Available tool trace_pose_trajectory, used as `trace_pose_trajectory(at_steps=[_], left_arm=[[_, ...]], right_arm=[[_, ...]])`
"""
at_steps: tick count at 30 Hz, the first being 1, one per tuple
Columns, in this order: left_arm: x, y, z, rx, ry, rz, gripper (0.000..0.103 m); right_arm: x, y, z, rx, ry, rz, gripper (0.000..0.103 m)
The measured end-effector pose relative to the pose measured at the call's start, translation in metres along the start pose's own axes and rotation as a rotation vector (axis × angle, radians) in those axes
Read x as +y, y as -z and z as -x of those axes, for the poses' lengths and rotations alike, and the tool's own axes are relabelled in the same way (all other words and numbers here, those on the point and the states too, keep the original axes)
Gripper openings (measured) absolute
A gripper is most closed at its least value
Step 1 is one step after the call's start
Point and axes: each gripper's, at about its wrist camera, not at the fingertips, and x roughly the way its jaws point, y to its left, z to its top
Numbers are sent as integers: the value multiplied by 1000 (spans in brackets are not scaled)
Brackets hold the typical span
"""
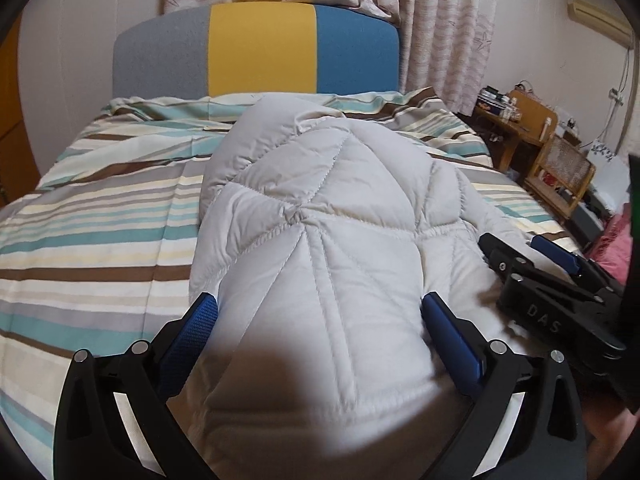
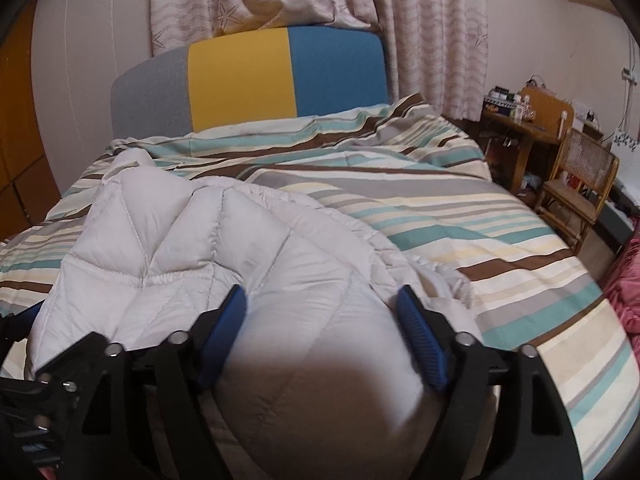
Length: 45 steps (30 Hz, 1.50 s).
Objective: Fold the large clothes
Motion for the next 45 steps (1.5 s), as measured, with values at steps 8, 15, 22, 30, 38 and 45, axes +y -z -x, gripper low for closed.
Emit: trace_pose_trajectory(at_steps=[8,15,22,30,38,45], left_arm=[[24,8,26,-23,15,40,100],[47,19,32,32,45,59,100],[60,21,27,124,165,93,100],[53,29,19,188,258,86,100],[47,33,3,256,304,122,98],[31,30,20,212,291,27,73]], right_arm=[[-12,-1,26,15,-2,-65,89],[-31,10,49,63,-19,-169,94],[-55,23,50,153,-75,-283,101],[-65,37,28,273,-181,-362,101],[-80,48,7,356,-362,-477,96],[-79,49,19,305,-459,-484,72]])
